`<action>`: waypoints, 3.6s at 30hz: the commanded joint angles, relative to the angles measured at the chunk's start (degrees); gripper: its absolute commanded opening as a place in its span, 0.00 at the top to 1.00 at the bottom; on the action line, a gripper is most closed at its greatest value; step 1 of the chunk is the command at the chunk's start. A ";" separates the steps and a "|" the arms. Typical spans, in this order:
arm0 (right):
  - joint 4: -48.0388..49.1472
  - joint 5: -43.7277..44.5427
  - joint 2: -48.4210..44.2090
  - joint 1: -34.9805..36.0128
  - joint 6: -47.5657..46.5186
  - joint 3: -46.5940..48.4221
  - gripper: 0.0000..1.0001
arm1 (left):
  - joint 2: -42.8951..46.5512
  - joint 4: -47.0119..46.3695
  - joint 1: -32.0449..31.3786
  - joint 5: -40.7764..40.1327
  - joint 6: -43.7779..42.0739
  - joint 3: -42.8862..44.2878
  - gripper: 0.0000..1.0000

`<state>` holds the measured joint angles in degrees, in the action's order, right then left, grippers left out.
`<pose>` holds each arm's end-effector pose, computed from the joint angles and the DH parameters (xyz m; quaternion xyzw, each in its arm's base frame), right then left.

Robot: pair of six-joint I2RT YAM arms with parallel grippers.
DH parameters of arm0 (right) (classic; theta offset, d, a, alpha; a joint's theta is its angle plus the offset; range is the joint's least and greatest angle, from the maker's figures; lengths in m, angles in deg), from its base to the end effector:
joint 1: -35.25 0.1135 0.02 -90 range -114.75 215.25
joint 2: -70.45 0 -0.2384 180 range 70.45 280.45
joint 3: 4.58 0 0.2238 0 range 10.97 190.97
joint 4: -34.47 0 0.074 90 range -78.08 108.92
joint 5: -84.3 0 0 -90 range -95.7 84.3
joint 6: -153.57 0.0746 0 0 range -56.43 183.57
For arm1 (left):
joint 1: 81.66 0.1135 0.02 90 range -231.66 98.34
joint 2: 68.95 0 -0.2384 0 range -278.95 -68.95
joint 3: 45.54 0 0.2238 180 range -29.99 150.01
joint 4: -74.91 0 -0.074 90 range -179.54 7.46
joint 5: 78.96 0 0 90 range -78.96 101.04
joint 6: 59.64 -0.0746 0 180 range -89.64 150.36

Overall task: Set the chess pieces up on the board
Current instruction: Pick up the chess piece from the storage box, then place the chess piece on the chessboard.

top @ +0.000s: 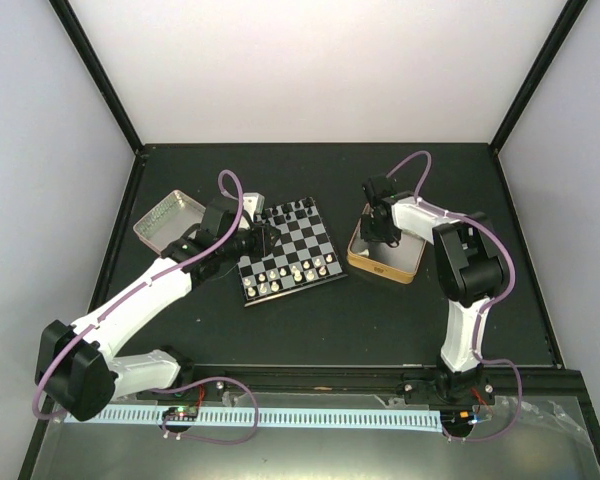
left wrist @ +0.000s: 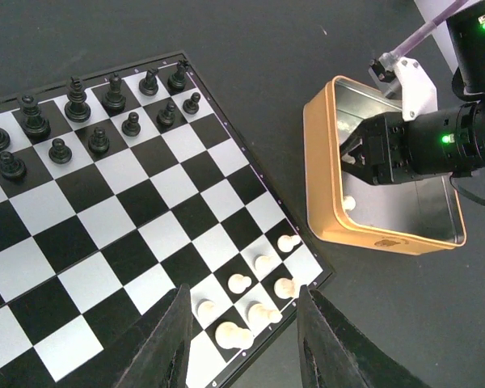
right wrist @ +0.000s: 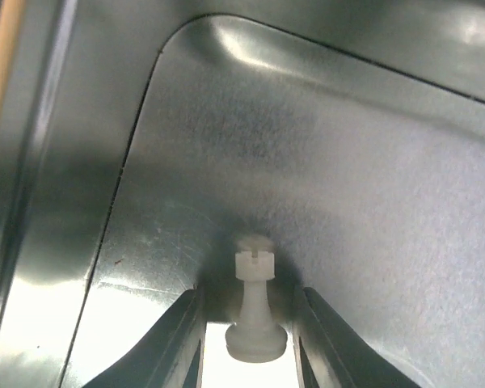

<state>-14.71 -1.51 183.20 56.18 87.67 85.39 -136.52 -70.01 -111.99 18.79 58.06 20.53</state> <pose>0.3424 0.1251 0.1056 0.0330 0.9864 0.0266 0.1586 0.2293 -0.1458 0.2399 0.0508 0.8903 -0.2703 0.3629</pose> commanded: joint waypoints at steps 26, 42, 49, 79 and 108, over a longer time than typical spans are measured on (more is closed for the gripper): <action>22.70 -18.49 -25.92 0.42 -6.97 -13.93 0.87 | 1.78 -5.84 1.31 14.70 1.58 3.93 0.40; 37.06 -64.44 -35.92 3.88 -9.57 -15.40 0.87 | 2.62 -23.54 2.34 33.01 11.59 6.17 0.22; 32.13 -66.35 -35.51 5.77 -14.02 -13.29 0.86 | -1.46 -23.77 2.47 38.65 15.97 8.92 0.41; 31.10 -65.16 -34.00 6.24 -14.15 -12.47 0.85 | -7.86 -19.85 2.12 47.05 12.29 9.87 0.95; 30.83 -17.92 -35.82 5.84 -1.55 -16.93 0.35 | 1.15 0.80 -9.20 -8.70 -8.32 -2.41 0.99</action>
<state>15.28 -30.08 148.84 62.19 83.25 69.26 -135.59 -69.75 -119.22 17.15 51.90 19.90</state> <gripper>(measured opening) 0.650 0.095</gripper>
